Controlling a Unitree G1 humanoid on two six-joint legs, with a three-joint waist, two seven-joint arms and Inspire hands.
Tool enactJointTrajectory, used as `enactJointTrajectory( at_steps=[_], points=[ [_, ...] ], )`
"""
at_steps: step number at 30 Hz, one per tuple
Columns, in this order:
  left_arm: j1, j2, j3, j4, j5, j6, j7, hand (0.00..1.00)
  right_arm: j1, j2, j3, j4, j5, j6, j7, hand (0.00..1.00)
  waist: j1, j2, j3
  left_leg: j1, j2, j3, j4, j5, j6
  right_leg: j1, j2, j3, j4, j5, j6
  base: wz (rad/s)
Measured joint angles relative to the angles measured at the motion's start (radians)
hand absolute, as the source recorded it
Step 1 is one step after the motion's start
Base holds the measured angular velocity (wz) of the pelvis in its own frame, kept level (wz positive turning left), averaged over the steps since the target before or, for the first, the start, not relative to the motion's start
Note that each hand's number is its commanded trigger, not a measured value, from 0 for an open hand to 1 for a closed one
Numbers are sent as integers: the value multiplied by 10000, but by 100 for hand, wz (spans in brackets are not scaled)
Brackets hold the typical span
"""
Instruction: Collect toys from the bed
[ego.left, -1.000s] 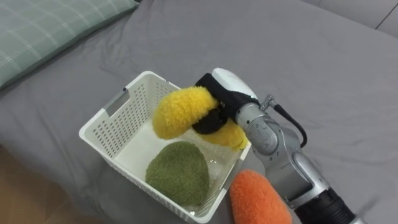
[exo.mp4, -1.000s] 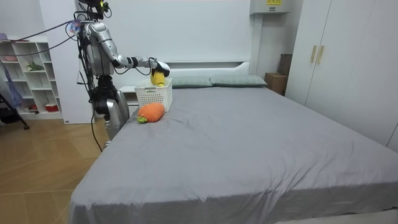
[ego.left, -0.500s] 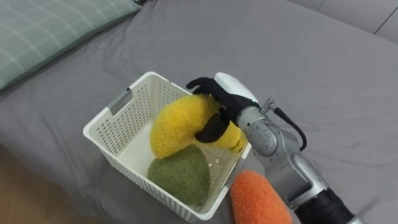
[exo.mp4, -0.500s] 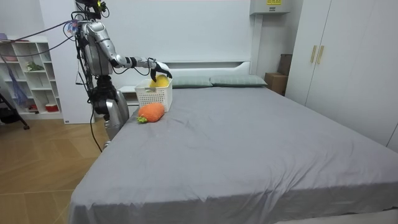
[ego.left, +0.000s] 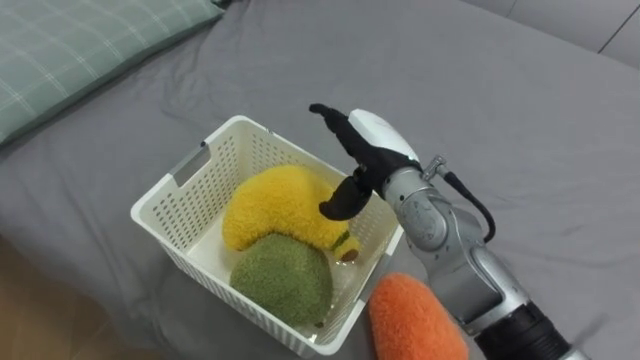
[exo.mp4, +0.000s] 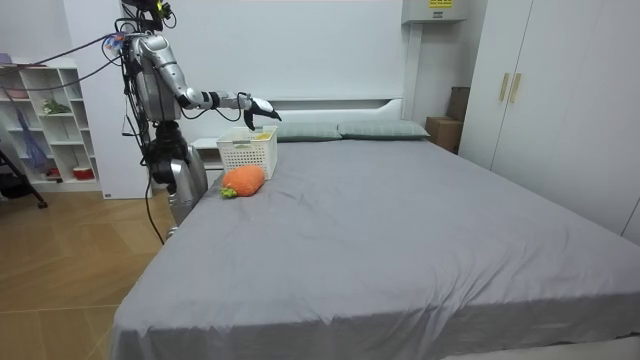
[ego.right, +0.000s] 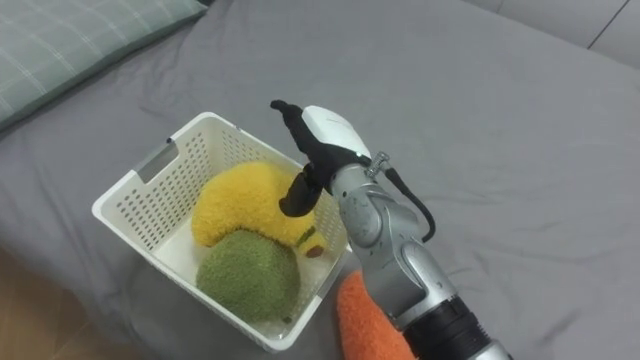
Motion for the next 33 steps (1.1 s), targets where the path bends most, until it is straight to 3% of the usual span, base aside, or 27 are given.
enactJointTrajectory(
  at_steps=[10,14,16,18,20,23,24,27,31,33],
  points=[
    [112,-4,86,-231,-4,-27,5,0,5,-26,-238,-90,180,-357,-595,0,-215,67,12,33,5,45,53,2,2,6,-11,67,-12,2,-1,-1],
    [190,-88,412,-227,2,-26,36,0,101,-101,-952,-171,712,-371,-823,0,-344,145,-12,28,7,80,3,-8,17,-4,-58,98,-6,3,1,-3],
    [258,-148,410,-85,-13,-55,38,0,516,-163,-1303,-274,943,-609,-1026,0,-464,233,-100,85,-1,68,34,-17,32,55,-66,86,-3,3,2,2],
    [442,-218,410,59,-8,-82,48,0,1240,-182,-1675,-427,1420,-852,-1270,0,-612,339,-123,275,-3,157,-7,-23,59,196,-65,269,-11,3,4,-7],
    [530,-219,444,137,-6,-114,52,0,1603,-254,-1836,-428,1670,-876,-1349,0,-780,406,-77,286,-3,207,-12,-22,60,191,-62,327,-4,3,4,-13],
    [609,-232,591,259,-11,-140,64,0,2189,-393,-2171,-427,1963,-894,-1387,0,-1107,472,-77,348,43,404,-44,-32,65,181,-41,566,16,3,5,-17],
    [640,-247,636,259,-13,-144,61,0,2384,-393,-2372,-434,2075,-900,-1448,0,-1299,487,-84,366,53,430,-48,-36,67,175,-39,588,27,4,6,-10],
    [709,-294,876,314,-9,-173,33,0,2903,-400,-2826,-716,2105,-903,-1711,0,-1428,544,-106,505,124,719,-98,-48,58,132,-7,870,156,4,6,-26],
    [751,-286,894,347,-34,-255,33,0,3408,-561,-2870,-1596,2259,-929,-1937,0,-1884,562,-187,532,158,793,-147,-78,42,145,28,983,163,4,6,-12],
    [806,-288,886,341,-30,-346,35,0,3705,-614,-2878,-2112,2261,-1125,-1945,0,-2138,561,-227,561,179,864,-148,-91,22,142,80,1110,156,4,5,-10]
  ],
)
